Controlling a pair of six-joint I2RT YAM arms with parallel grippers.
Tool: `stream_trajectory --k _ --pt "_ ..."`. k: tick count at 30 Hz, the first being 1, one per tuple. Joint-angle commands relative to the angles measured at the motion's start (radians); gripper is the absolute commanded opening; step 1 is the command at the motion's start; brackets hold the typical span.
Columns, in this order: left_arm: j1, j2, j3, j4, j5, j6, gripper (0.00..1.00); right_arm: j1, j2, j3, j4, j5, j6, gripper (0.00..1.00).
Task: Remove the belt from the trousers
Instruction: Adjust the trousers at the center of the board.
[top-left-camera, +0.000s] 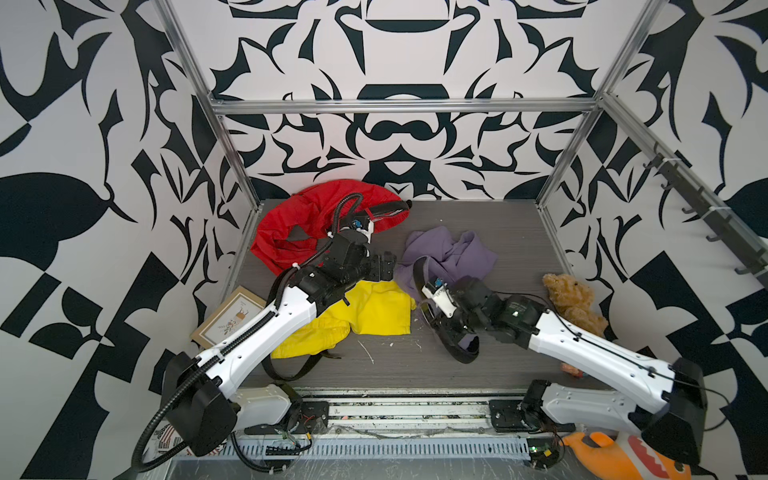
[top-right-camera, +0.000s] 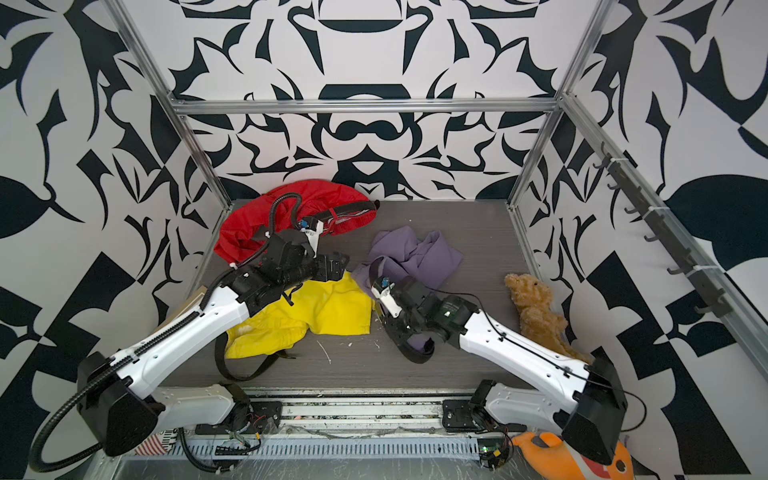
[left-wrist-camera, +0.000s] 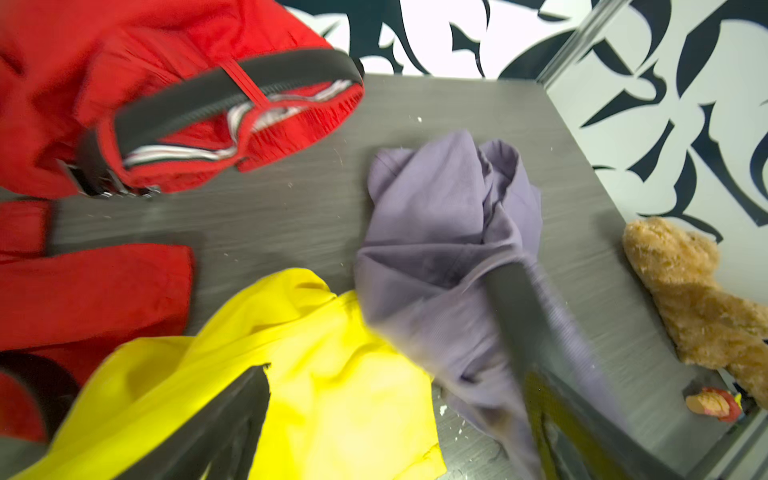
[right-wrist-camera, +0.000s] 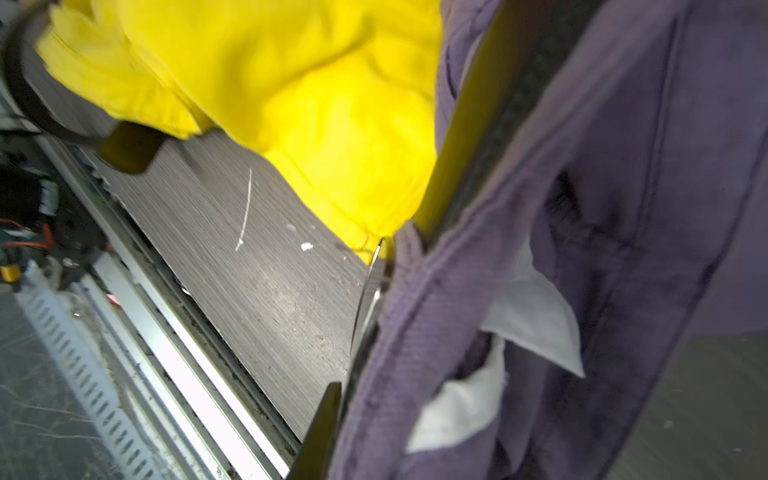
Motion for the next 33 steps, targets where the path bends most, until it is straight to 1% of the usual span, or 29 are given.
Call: stream_trajectory --k 1,3,4,6,8,9,11,14,16,18,20,23,26,27,28,29,30,31,33 --pt "0.004 0.001 -0.052 0.041 0.034 0.046 0.99 -0.115 -0.035 0.165 -0.071 -0.182 -0.144 0.0" --pt "0.003 0.014 -0.11 0.151 0.125 0.087 0.99 -0.184 -0.014 0.245 -0.115 -0.262 -0.182 0.0" --pt "-0.001 0.017 -0.128 0.193 0.151 0.102 0.99 -0.207 -0.003 0.274 -0.13 -0.292 -0.191 0.0" --pt "-0.012 0.079 -0.15 0.276 0.178 0.151 0.99 -0.243 0.019 0.338 -0.173 -0.346 -0.221 0.0" --pt "-0.017 0.129 -0.139 0.33 0.194 0.2 1.0 -0.259 0.039 0.39 -0.211 -0.371 -0.248 0.0" --pt "-0.018 0.159 -0.128 0.362 0.219 0.226 0.99 -0.265 0.046 0.414 -0.227 -0.374 -0.257 0.0" --pt "-0.024 0.218 -0.096 0.407 0.285 0.279 1.0 -0.277 0.054 0.446 -0.244 -0.391 -0.268 0.0" --pt "-0.048 0.279 -0.079 0.479 0.421 0.348 0.99 -0.294 0.059 0.476 -0.253 -0.399 -0.273 0.0" --pt "-0.07 0.288 -0.113 0.549 0.449 0.373 0.99 -0.306 0.061 0.488 -0.259 -0.402 -0.275 0.0" --pt "-0.088 0.293 -0.159 0.64 0.435 0.38 0.99 -0.314 0.064 0.501 -0.258 -0.419 -0.276 0.0" --pt "-0.103 0.314 -0.174 0.714 0.416 0.385 1.0 -0.318 0.069 0.516 -0.257 -0.442 -0.273 0.0" --pt "-0.131 0.394 -0.119 0.759 0.317 0.401 0.99 -0.323 0.076 0.54 -0.26 -0.464 -0.272 0.0" --pt "-0.14 0.498 -0.052 0.863 0.212 0.389 0.99 -0.329 0.077 0.565 -0.266 -0.483 -0.273 0.0" --pt "-0.14 0.533 -0.025 0.9 0.207 0.388 0.93 -0.331 0.076 0.571 -0.267 -0.488 -0.275 0.0" --pt "-0.139 0.561 0.005 0.916 0.206 0.401 0.6 -0.337 0.074 0.576 -0.269 -0.488 -0.282 0.0" --pt "-0.138 0.575 0.029 0.927 0.178 0.406 0.21 -0.342 0.071 0.582 -0.273 -0.482 -0.289 0.0" --pt "-0.137 0.582 0.046 0.946 0.133 0.414 0.0 -0.352 0.071 0.592 -0.28 -0.473 -0.299 0.0" --pt "-0.132 0.575 0.057 0.949 0.117 0.433 0.0 -0.364 0.072 0.606 -0.289 -0.467 -0.308 0.0" --pt "-0.106 0.516 0.072 0.898 0.123 0.459 0.0 -0.406 0.086 0.657 -0.31 -0.474 -0.32 0.0"
